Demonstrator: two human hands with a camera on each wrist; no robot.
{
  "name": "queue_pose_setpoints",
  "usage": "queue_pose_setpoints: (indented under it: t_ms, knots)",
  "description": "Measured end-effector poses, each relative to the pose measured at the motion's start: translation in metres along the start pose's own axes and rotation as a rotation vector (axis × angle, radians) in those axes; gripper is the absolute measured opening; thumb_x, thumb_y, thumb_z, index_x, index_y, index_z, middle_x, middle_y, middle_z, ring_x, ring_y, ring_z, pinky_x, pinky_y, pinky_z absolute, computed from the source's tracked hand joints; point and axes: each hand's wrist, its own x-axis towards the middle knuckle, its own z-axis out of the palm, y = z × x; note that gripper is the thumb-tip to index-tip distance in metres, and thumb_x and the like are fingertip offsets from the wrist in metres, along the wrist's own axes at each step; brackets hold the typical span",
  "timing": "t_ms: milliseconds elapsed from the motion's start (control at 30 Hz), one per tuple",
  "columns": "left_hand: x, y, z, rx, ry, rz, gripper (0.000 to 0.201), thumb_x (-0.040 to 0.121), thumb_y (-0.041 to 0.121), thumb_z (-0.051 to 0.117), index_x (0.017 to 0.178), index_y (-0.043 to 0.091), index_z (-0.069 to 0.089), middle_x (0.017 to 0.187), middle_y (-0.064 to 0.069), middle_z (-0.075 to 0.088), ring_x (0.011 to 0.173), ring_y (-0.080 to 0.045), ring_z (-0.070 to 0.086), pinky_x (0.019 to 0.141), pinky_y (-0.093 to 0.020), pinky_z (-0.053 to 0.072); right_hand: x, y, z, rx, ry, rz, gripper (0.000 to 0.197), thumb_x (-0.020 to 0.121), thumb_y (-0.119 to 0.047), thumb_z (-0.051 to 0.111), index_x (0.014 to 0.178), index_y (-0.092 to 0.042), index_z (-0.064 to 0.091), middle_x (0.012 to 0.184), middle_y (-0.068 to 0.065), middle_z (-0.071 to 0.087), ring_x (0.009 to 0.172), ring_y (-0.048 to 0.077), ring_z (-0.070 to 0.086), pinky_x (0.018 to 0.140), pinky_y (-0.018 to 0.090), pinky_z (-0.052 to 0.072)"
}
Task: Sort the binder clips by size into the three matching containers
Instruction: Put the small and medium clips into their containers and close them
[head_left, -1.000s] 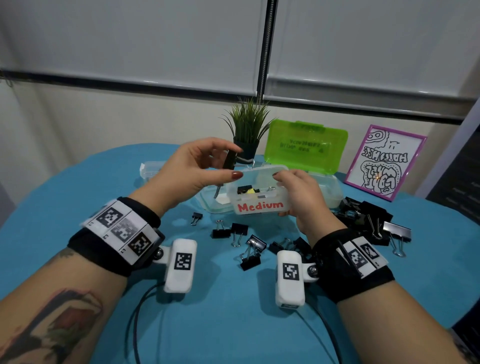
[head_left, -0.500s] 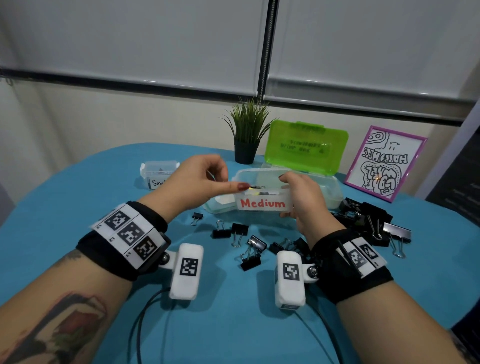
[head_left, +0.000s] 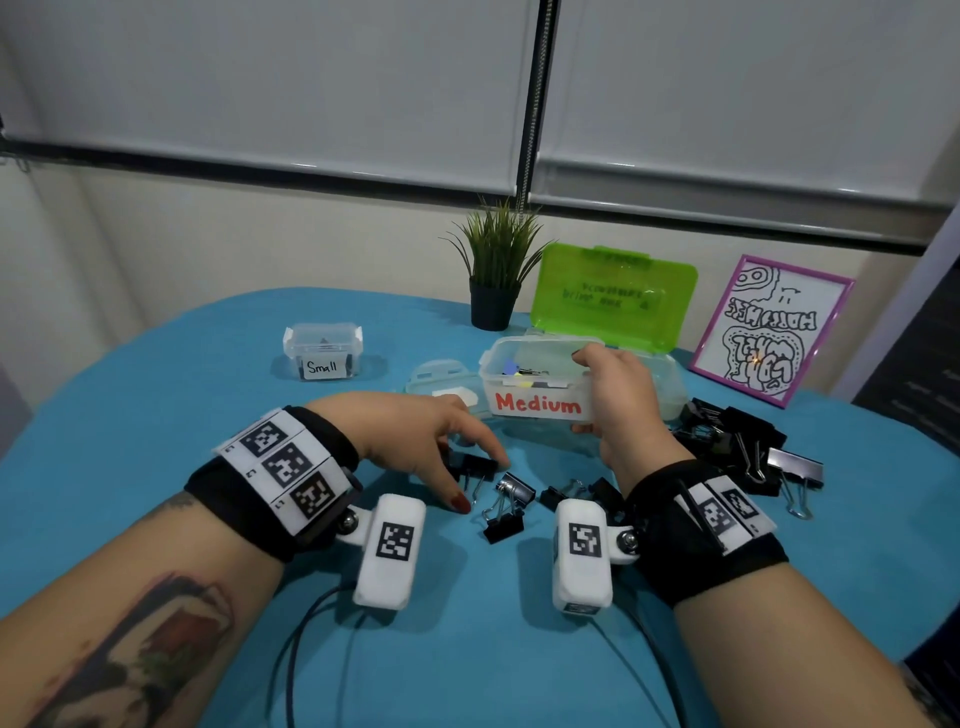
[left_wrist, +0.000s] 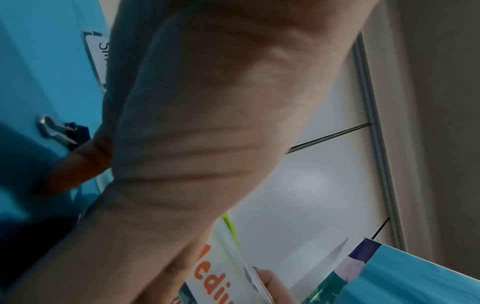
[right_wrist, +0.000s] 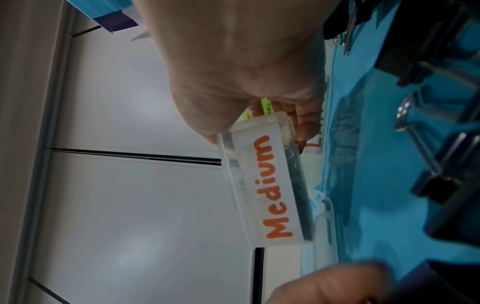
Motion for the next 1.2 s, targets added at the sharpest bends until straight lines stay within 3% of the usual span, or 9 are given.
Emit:
queue_pose_setpoints:
  t_ms: [200, 367, 500, 600, 767, 900, 1033, 1133, 1200]
  knots:
    - [-0.001, 0.000, 0.003, -0.141, 0.089, 0.025, 0.041, 0.068, 0.034, 0.090, 0.100, 0.041, 0.065, 0.105, 0.012, 0.066, 0.099, -0.017, 0.065, 0.087, -0.034, 0.055, -0.001, 0.001, 0.000, 0.002, -0.012, 0.010, 0.014, 0.089, -0.024, 0.061, 0.099, -0.015, 0.056, 0.079, 0.004, 0.060, 0.069, 0.031, 0.070, 0.045, 0.027, 0.041]
    - [0.003, -0.002, 0.003, -0.169, 0.143, 0.027, 0.037, 0.065, 0.031, 0.091, 0.087, 0.036, 0.063, 0.090, 0.013, 0.070, 0.092, -0.022, 0.068, 0.085, -0.043, 0.057, -0.002, 0.000, 0.000, -0.008, -0.025, 0.009, 0.022, 0.090, -0.025, 0.061, 0.108, -0.012, 0.058, 0.081, 0.004, 0.062, 0.068, 0.029, 0.071, 0.045, 0.029, 0.042]
    - [0.003, -0.003, 0.002, -0.152, 0.182, 0.026, 0.029, 0.068, 0.021, 0.088, 0.082, 0.026, 0.064, 0.080, 0.012, 0.071, 0.071, -0.010, 0.064, 0.081, -0.041, 0.057, -0.003, -0.001, 0.000, -0.008, -0.027, 0.001, 0.022, 0.090, -0.024, 0.061, 0.107, -0.011, 0.058, 0.079, 0.001, 0.058, 0.062, 0.025, 0.067, 0.047, 0.030, 0.043]
    - [0.002, -0.003, 0.001, -0.128, 0.239, 0.013, 0.023, 0.068, 0.018, 0.085, 0.080, 0.026, 0.067, 0.079, 0.010, 0.072, 0.069, -0.009, 0.066, 0.077, -0.039, 0.058, -0.003, -0.001, 0.000, -0.005, -0.031, 0.001, 0.021, 0.090, -0.024, 0.061, 0.107, -0.011, 0.058, 0.079, 0.001, 0.059, 0.063, 0.024, 0.067, 0.048, 0.030, 0.043]
    - [0.003, 0.000, -0.001, -0.171, 0.335, 0.025, 0.020, 0.069, 0.001, 0.076, 0.077, 0.018, 0.070, 0.076, 0.005, 0.073, 0.056, 0.001, 0.062, 0.061, -0.025, 0.055, -0.003, -0.001, -0.001, -0.001, -0.039, 0.000, 0.022, 0.090, -0.025, 0.061, 0.107, -0.012, 0.058, 0.081, 0.002, 0.061, 0.065, 0.026, 0.069, 0.047, 0.030, 0.043]
    - [0.004, -0.006, -0.004, -0.205, 0.390, 0.033, 0.023, 0.069, 0.000, 0.072, 0.072, 0.022, 0.070, 0.086, 0.000, 0.076, 0.075, -0.021, 0.072, 0.062, -0.042, 0.058, -0.003, -0.001, -0.001, -0.002, -0.042, 0.008, 0.019, 0.090, -0.025, 0.061, 0.104, -0.013, 0.057, 0.082, 0.003, 0.061, 0.067, 0.027, 0.070, 0.047, 0.030, 0.044]
    - [0.002, -0.006, -0.010, -0.408, 0.596, 0.121, 0.025, 0.069, 0.004, 0.087, 0.071, 0.019, 0.067, 0.083, -0.006, 0.076, 0.074, -0.022, 0.072, 0.067, -0.038, 0.058, -0.006, -0.003, 0.000, -0.012, -0.076, 0.013, 0.014, 0.090, -0.025, 0.061, 0.100, -0.014, 0.057, 0.084, 0.003, 0.059, 0.065, 0.026, 0.068, 0.046, 0.029, 0.043]
    - [0.001, -0.005, -0.015, -0.679, 0.840, 0.229, 0.029, 0.061, 0.022, 0.091, 0.073, 0.018, 0.065, 0.076, -0.006, 0.074, 0.066, -0.017, 0.066, 0.064, -0.034, 0.056, -0.009, -0.004, 0.001, -0.035, -0.131, -0.010, 0.015, 0.091, -0.022, 0.062, 0.102, -0.011, 0.060, 0.089, 0.004, 0.060, 0.058, 0.021, 0.064, 0.043, 0.026, 0.041]
    - [0.002, -0.004, -0.016, -0.731, 0.955, 0.245, 0.028, 0.062, 0.031, 0.087, 0.075, 0.020, 0.066, 0.072, -0.001, 0.069, 0.065, -0.014, 0.061, 0.063, -0.032, 0.054, -0.012, -0.004, 0.004, -0.038, -0.200, -0.017, 0.014, 0.091, -0.020, 0.062, 0.101, -0.011, 0.061, 0.089, 0.006, 0.062, 0.052, 0.020, 0.064, 0.042, 0.026, 0.039]
